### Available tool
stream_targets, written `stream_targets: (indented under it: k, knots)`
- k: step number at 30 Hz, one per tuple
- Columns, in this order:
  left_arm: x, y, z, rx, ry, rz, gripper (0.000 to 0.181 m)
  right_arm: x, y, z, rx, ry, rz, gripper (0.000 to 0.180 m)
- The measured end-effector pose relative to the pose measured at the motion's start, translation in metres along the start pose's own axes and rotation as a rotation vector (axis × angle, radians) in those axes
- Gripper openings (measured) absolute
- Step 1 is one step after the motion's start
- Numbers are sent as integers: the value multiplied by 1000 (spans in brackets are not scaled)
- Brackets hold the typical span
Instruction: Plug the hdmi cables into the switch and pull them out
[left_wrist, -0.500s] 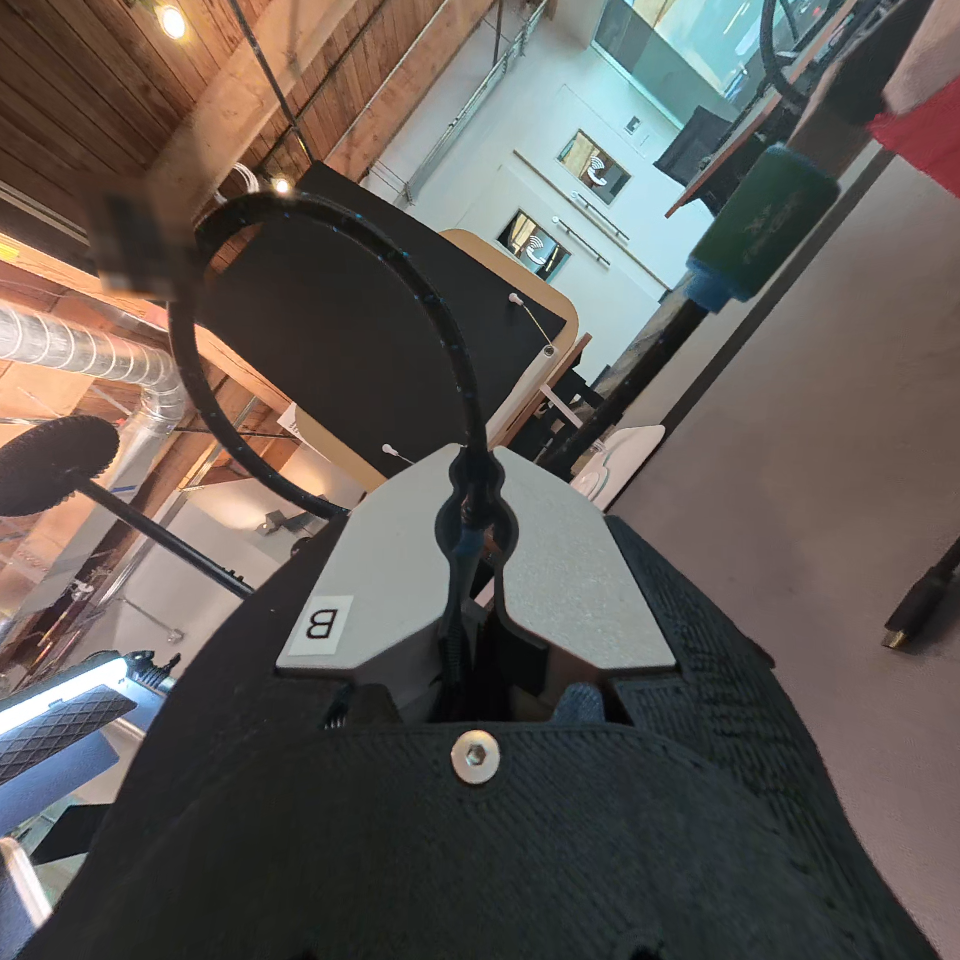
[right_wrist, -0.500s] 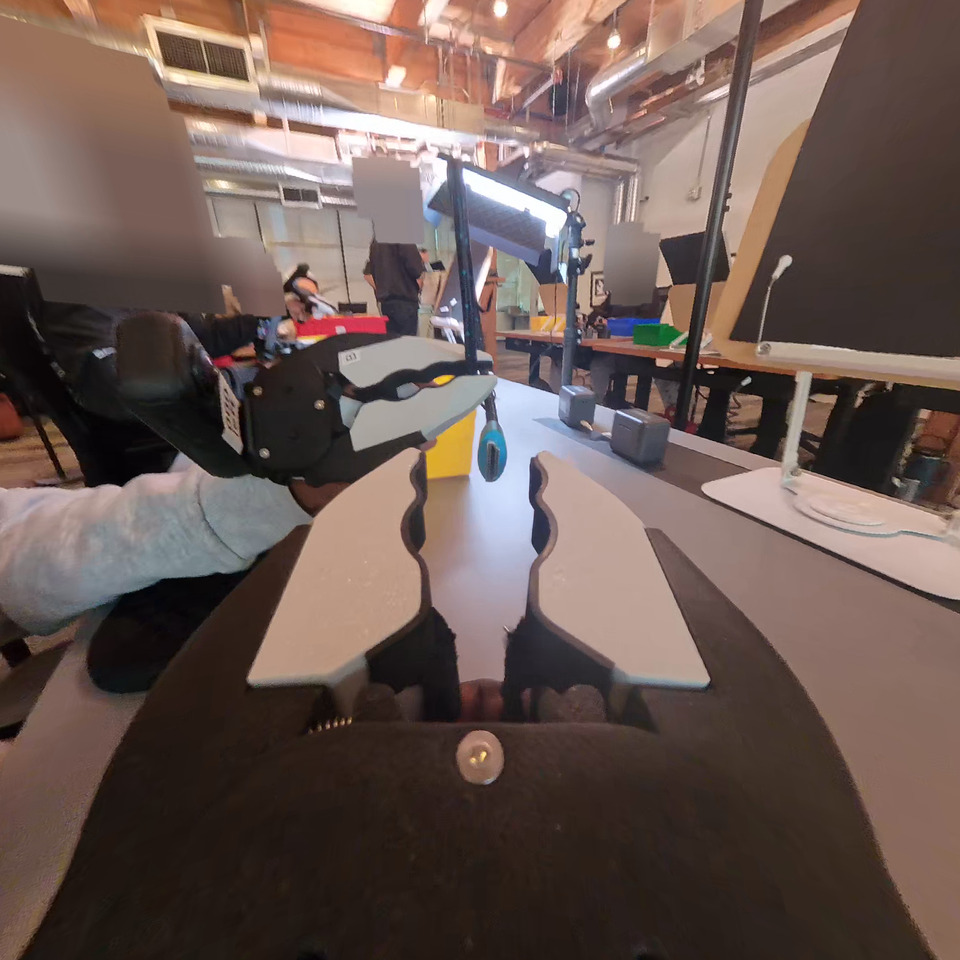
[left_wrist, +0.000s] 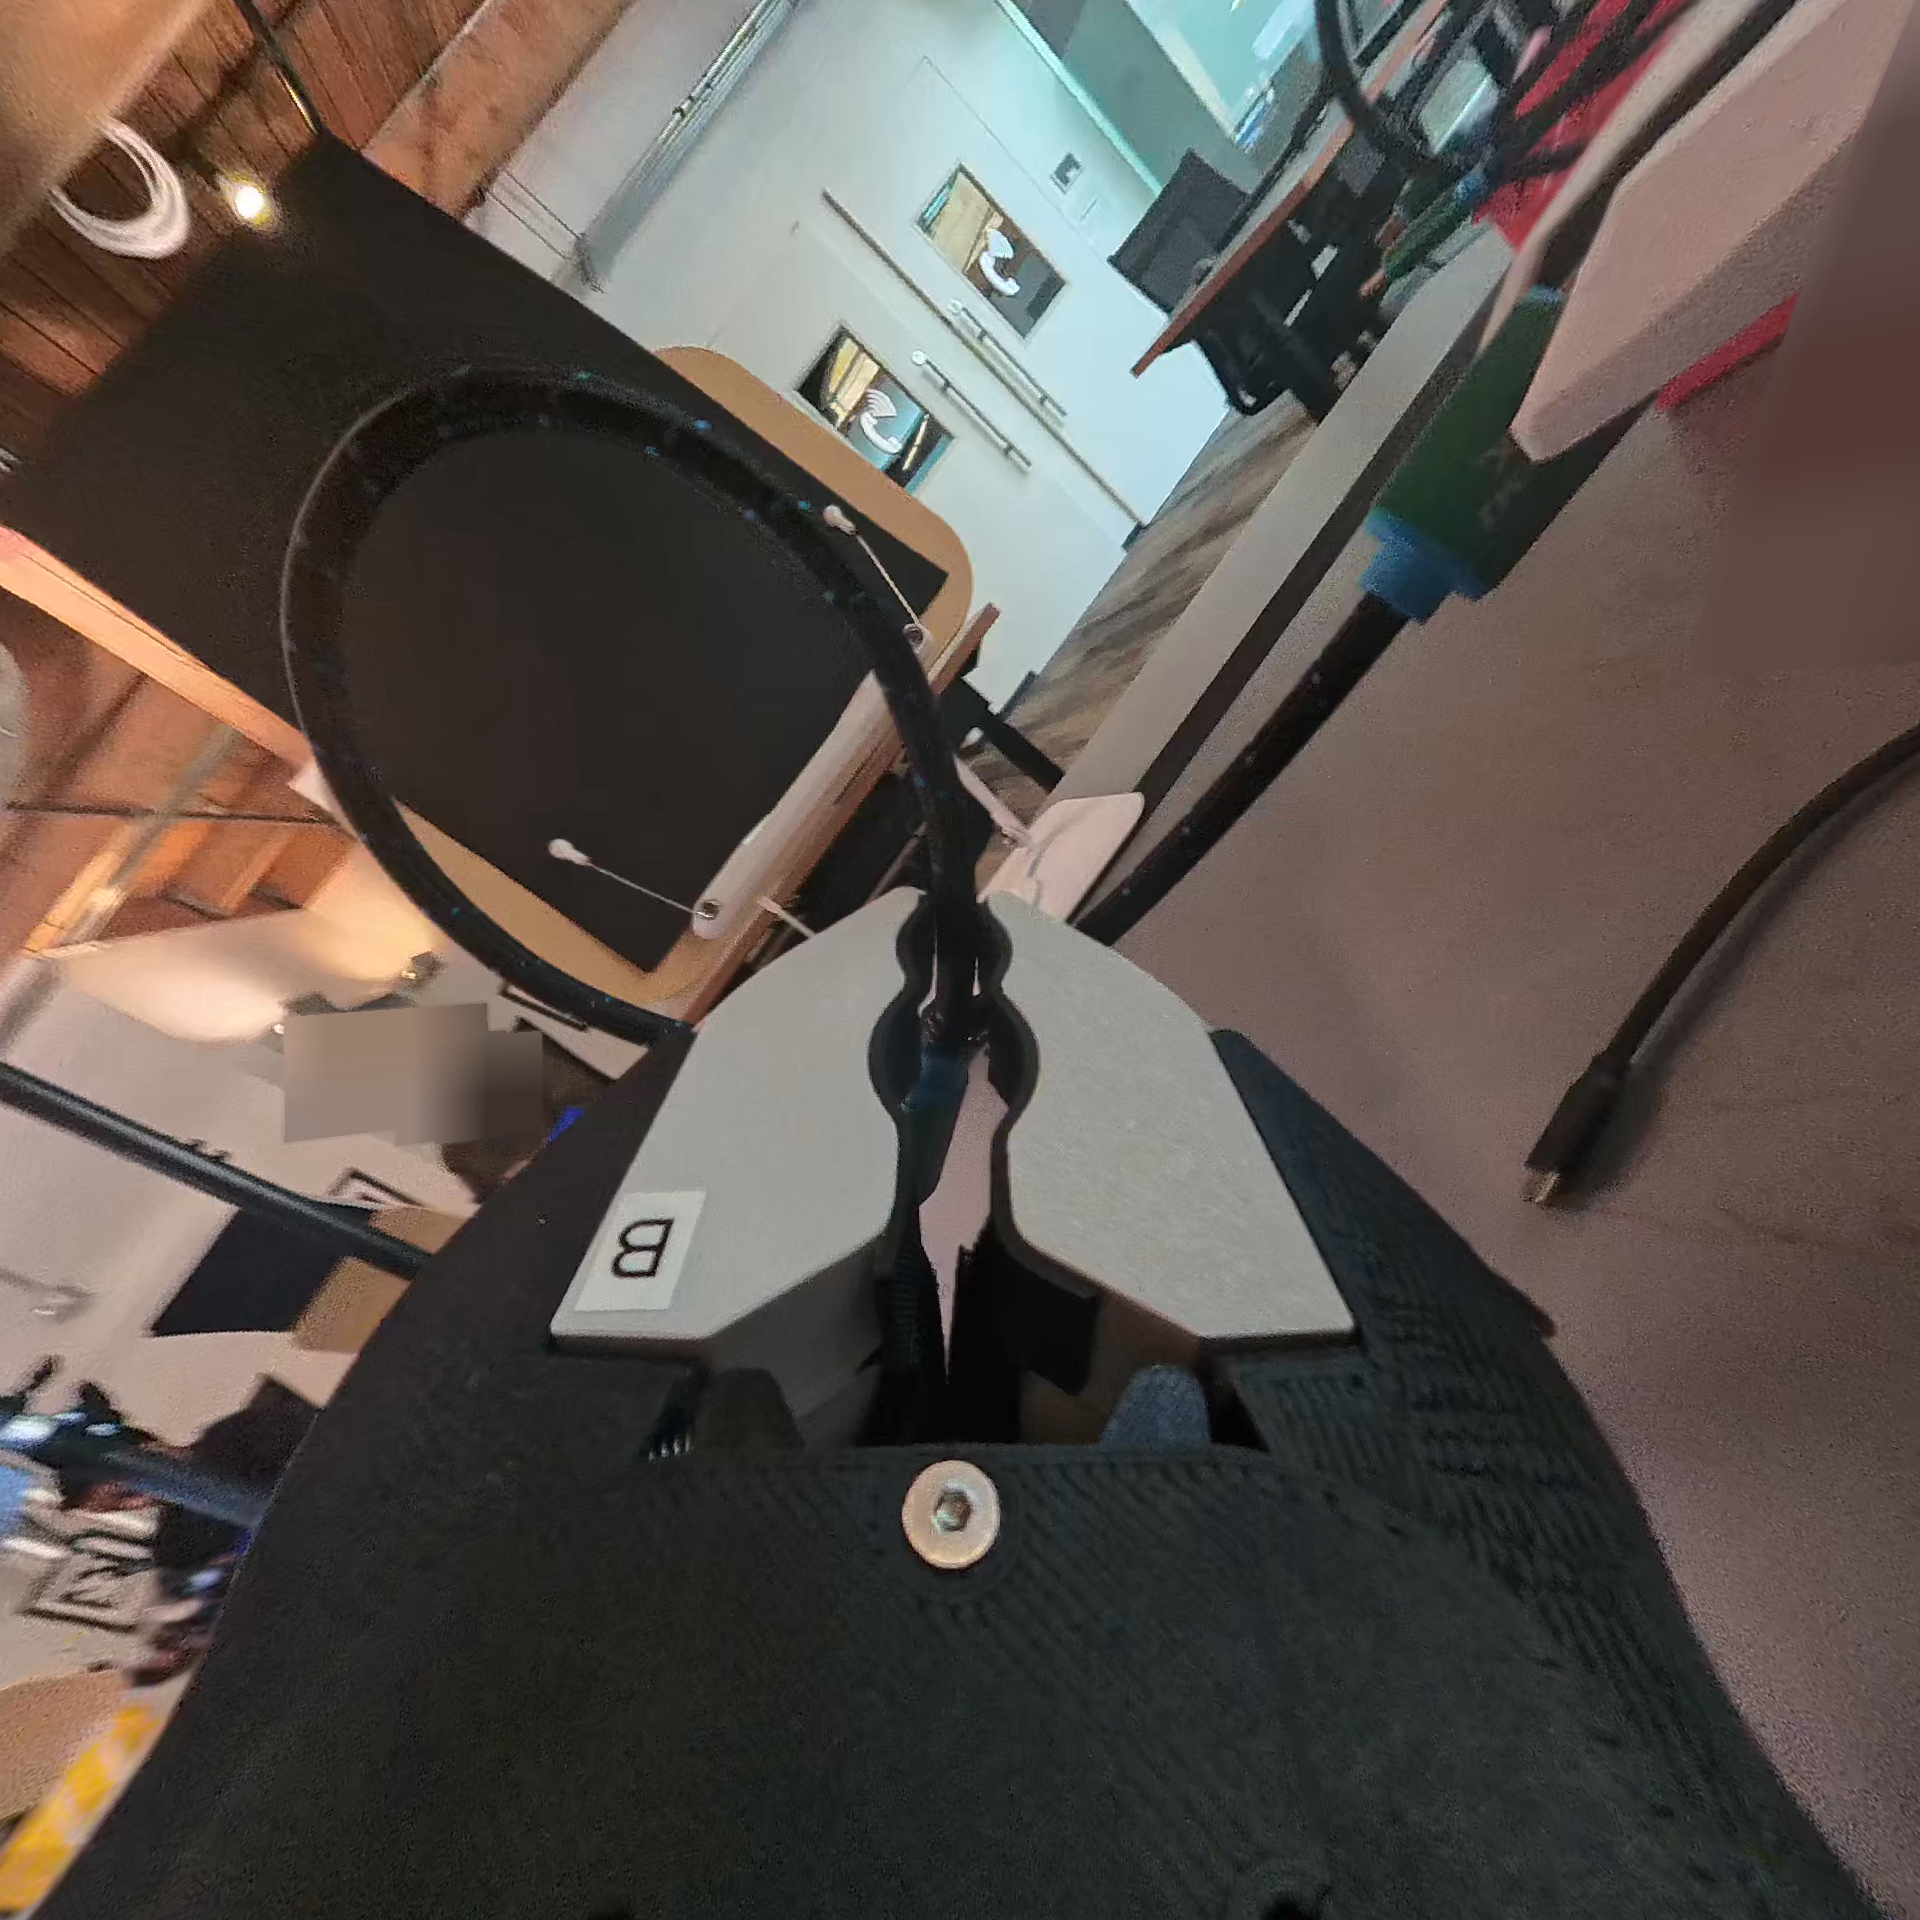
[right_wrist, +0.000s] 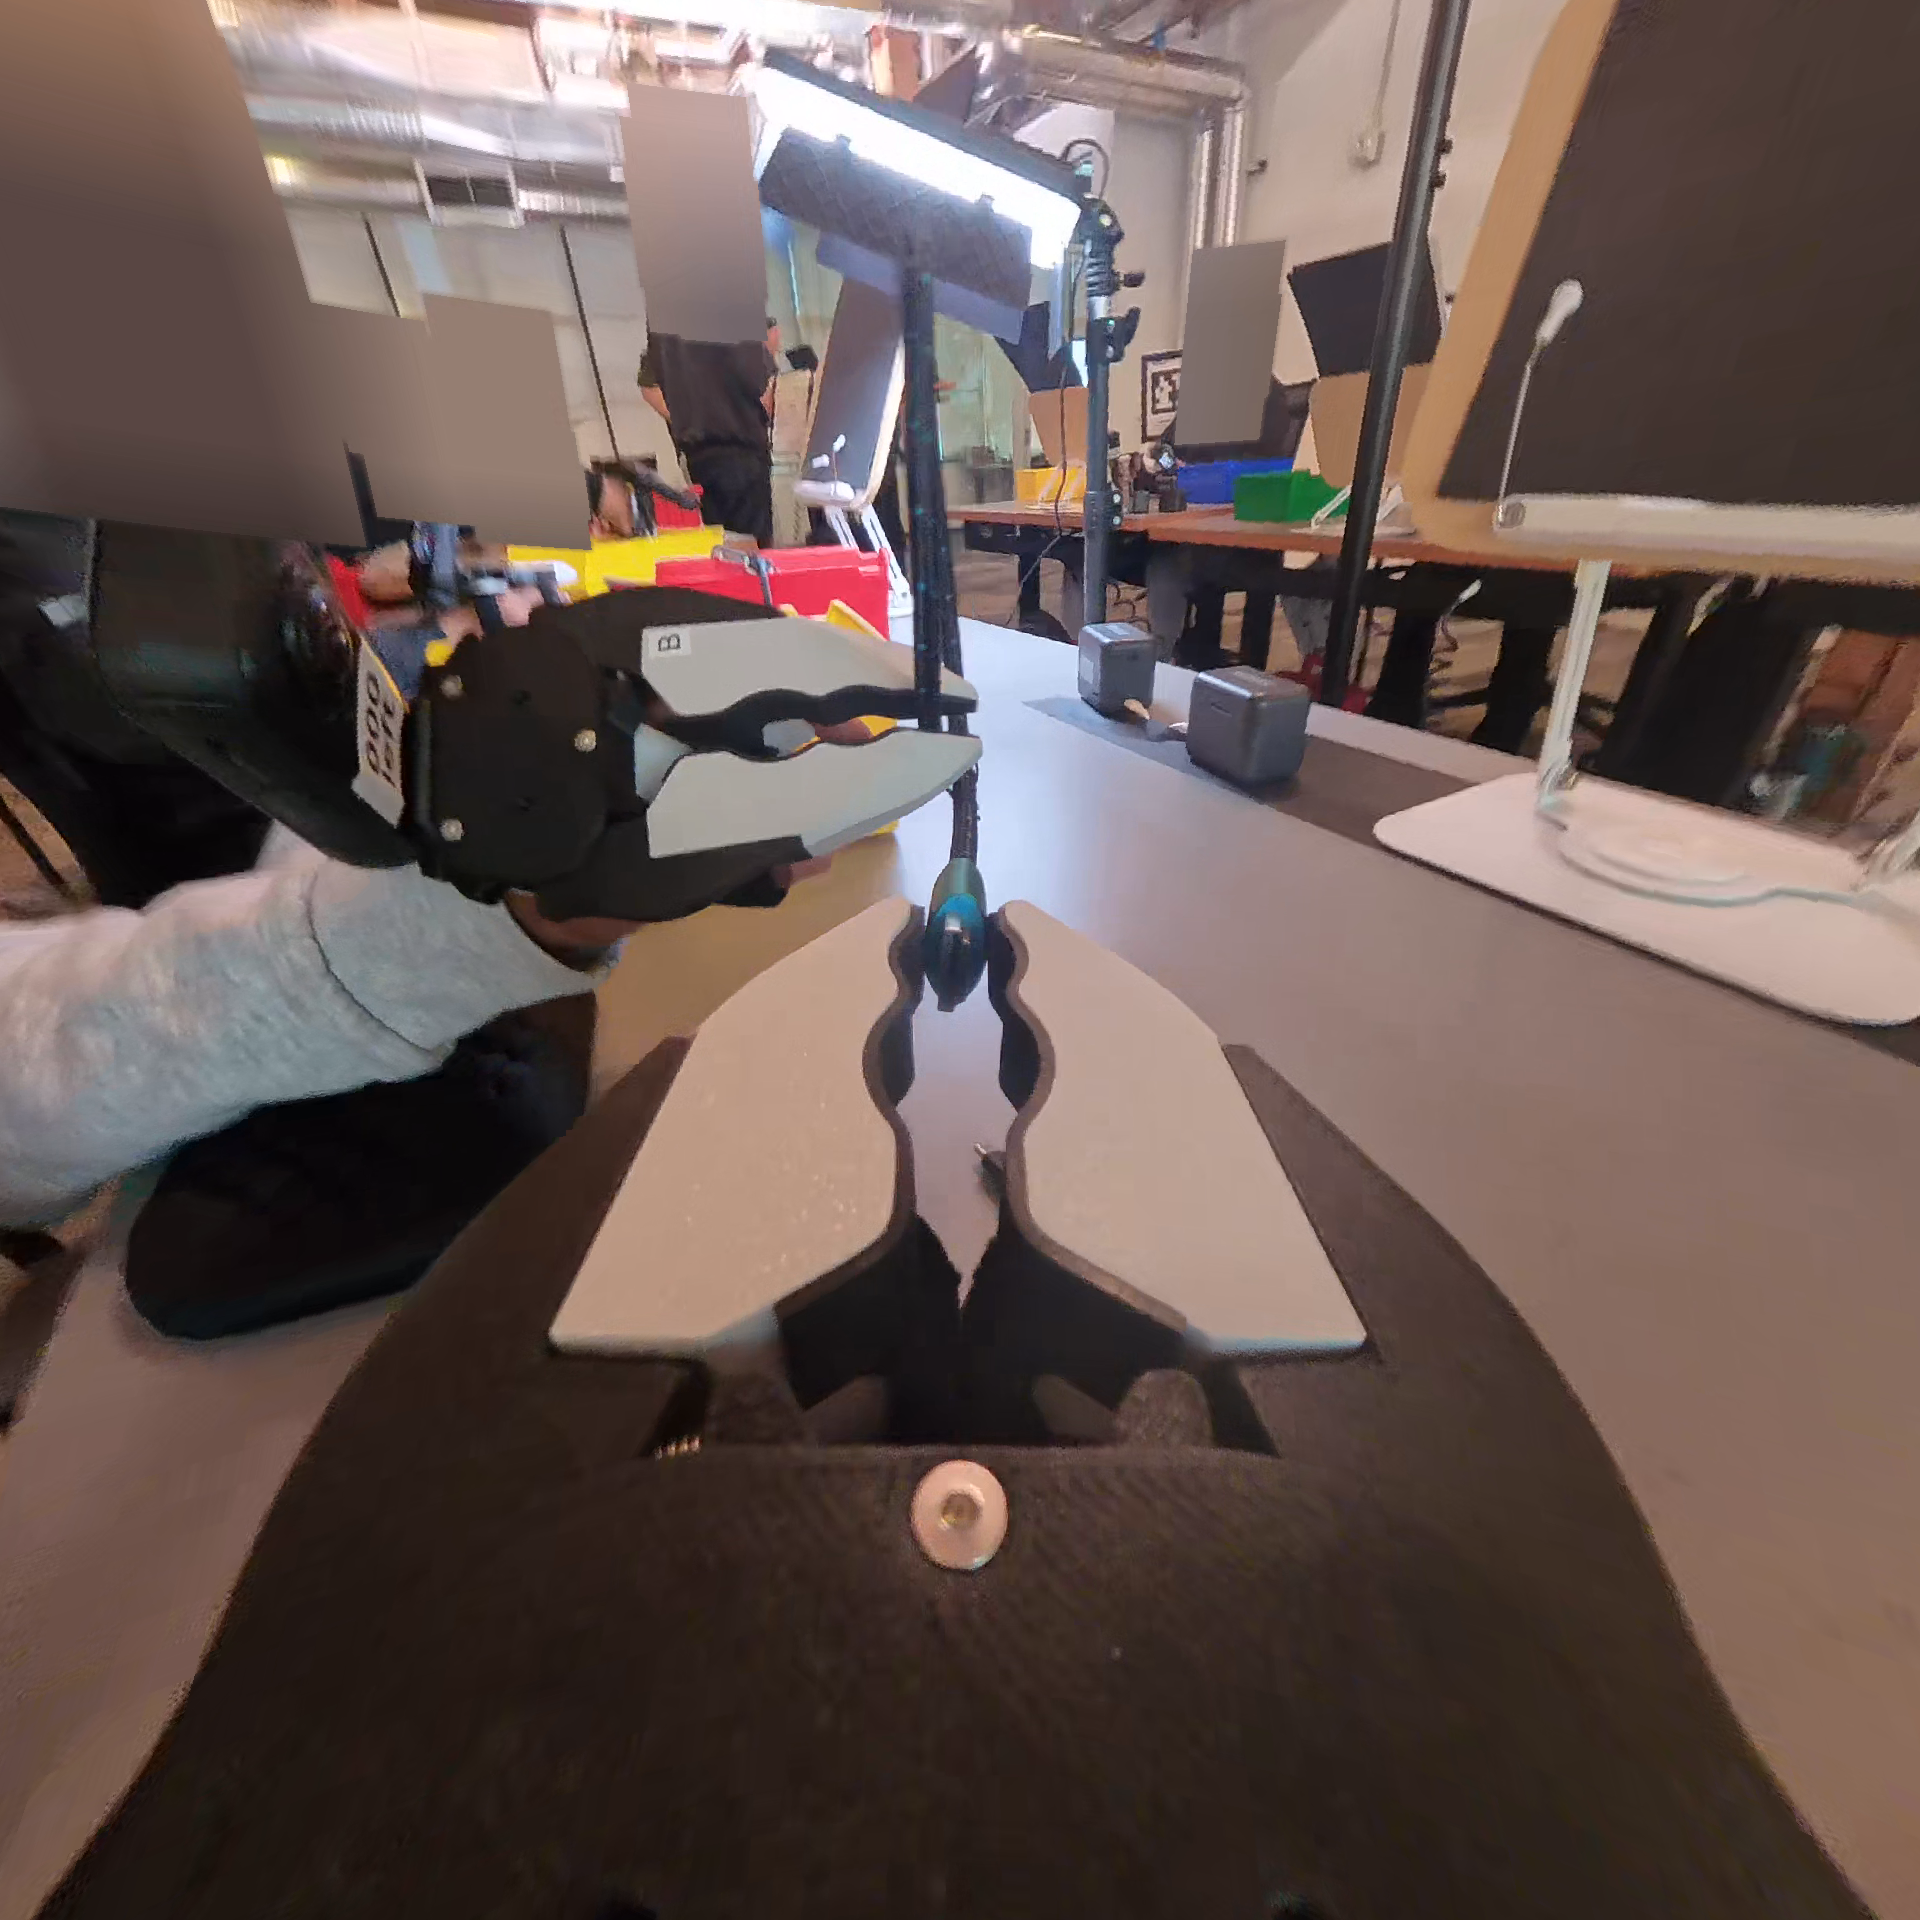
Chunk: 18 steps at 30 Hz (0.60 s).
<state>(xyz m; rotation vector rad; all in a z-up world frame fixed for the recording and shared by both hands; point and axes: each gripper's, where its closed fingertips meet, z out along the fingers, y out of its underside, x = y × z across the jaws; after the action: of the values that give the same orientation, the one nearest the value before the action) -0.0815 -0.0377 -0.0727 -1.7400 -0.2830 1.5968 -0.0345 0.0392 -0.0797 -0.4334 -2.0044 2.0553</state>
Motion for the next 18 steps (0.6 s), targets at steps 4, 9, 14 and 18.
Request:
stream_targets:
  k: [4, 9, 14, 18]
  knots:
    - [-8, -10, -4, 101, 14, -158, 30, 13, 0, -3, 57, -40, 296, 11]
    - [-17, -36, -18, 286, 15, -278, 31, 36, 3, -10, 156, -58, 643, 11]
    - [22, -89, -52, 606, 351, -377, 26, 49, -13, -22, 327, -149, 882, 11]
    - [69, -100, -62, 601, 675, -464, 29, 40, -35, -29, 448, -321, 984, 11]
